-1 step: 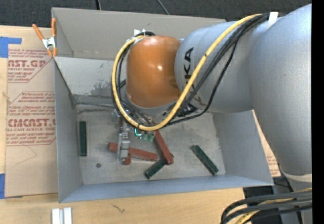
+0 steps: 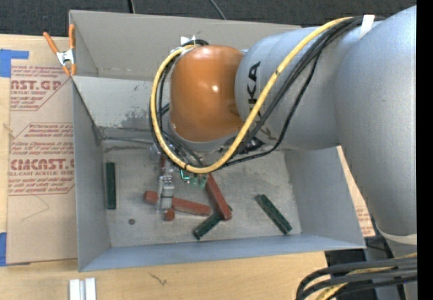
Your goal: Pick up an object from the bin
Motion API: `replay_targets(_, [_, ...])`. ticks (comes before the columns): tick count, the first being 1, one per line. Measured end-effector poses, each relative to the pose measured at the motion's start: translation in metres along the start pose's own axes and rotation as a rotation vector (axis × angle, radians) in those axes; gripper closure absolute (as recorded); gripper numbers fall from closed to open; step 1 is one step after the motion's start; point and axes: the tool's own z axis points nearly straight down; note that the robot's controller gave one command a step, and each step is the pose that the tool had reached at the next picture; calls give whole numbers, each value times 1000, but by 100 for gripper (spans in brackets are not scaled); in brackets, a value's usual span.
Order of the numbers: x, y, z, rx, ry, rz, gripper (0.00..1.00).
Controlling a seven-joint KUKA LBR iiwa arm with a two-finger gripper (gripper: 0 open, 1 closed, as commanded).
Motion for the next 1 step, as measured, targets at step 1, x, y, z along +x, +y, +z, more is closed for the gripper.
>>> replay_targets(1, [12,-50,100,-3,-4,-188,100])
